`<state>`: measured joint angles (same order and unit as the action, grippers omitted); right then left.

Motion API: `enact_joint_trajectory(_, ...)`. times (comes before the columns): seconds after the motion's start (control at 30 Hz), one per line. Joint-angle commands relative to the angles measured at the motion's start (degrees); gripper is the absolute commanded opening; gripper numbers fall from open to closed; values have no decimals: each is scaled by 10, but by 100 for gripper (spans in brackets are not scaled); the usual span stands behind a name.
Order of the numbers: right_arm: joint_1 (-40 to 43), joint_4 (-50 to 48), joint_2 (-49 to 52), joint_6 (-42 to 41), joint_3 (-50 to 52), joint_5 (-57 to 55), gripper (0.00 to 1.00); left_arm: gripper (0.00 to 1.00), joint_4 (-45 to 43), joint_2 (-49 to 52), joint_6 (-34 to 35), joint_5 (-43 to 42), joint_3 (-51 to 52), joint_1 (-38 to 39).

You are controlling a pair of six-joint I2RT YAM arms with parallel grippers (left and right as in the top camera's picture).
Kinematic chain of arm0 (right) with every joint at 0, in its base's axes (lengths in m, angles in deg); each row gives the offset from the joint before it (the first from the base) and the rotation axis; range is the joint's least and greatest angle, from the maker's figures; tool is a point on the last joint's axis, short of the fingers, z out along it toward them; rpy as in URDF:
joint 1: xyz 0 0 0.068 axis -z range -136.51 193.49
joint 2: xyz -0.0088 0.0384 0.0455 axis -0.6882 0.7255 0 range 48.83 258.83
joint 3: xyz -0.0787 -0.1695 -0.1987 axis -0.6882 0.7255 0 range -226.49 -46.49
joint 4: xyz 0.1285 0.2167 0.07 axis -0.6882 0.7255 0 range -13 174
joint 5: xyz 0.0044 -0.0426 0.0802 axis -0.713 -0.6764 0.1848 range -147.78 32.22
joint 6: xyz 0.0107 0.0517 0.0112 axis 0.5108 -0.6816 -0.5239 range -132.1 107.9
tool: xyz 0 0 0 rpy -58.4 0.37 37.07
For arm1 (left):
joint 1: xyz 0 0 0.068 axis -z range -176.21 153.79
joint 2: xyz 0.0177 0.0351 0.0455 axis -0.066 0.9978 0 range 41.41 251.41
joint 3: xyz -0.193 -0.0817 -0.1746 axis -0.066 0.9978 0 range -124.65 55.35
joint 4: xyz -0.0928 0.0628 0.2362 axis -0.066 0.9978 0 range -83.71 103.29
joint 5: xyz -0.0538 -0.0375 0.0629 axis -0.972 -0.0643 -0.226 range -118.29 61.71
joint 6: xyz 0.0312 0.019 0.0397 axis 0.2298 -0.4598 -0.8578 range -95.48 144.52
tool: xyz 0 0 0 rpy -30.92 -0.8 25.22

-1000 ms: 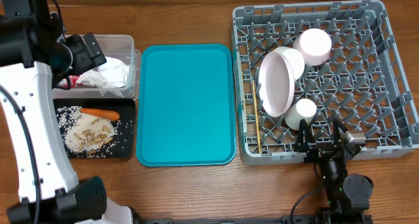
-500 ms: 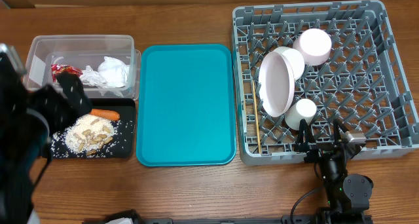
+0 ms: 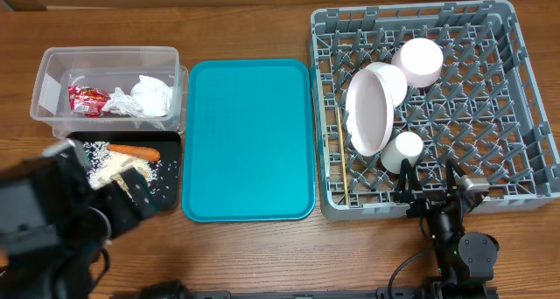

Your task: Sort waste into correct bins and load items into the dishwasher

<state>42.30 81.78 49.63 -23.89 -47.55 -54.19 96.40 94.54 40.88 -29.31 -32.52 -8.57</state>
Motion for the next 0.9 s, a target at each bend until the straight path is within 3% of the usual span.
enact_joint_trajectory(0.0, 2, -2, -6, -2, 6, -5, 100, 100, -4, -39, 4, 1, 88, 4)
enact_joint_trajectory(0.2, 2, -2, -6, -2, 6, -5, 100, 100, -12, -84, 8, -19, 212, 4)
enact_joint_trajectory(0.3, 2, -2, -6, -2, 6, -5, 100, 100, -76, -99, 15, -33, 262, 4)
enact_joint_trajectory(0.53, 2, -2, -6, -2, 6, -5, 100, 100, -367, -142, 21, -135, 404, 4)
enact_joint_trajectory(0.87, 2, -2, -6, -2, 6, -5, 100, 100, -703, -224, 21, -247, 654, 4)
